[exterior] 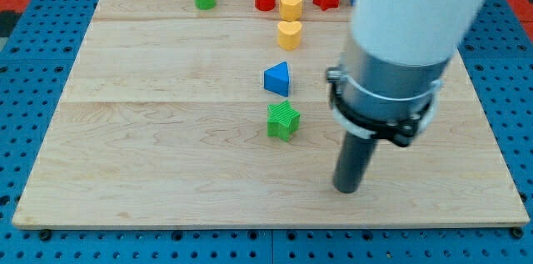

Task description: Place the arm to the left of green star

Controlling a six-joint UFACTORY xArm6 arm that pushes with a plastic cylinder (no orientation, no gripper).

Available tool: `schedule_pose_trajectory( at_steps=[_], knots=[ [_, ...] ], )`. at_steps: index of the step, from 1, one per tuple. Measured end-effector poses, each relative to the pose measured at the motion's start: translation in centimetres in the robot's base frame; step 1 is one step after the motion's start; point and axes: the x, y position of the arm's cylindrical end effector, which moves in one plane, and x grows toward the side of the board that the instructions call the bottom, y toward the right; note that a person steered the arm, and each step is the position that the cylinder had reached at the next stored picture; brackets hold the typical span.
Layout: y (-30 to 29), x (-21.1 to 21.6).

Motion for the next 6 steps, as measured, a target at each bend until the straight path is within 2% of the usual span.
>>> schedule_pose_trajectory(
  at_steps=[1,2,4,5,6],
  knots=[
    [-8.1,0.5],
    [-18.0,-1.0],
    [-18.8,-10.5],
    [-15.2,-14.7],
    [-11.4,-16.0]
  ],
)
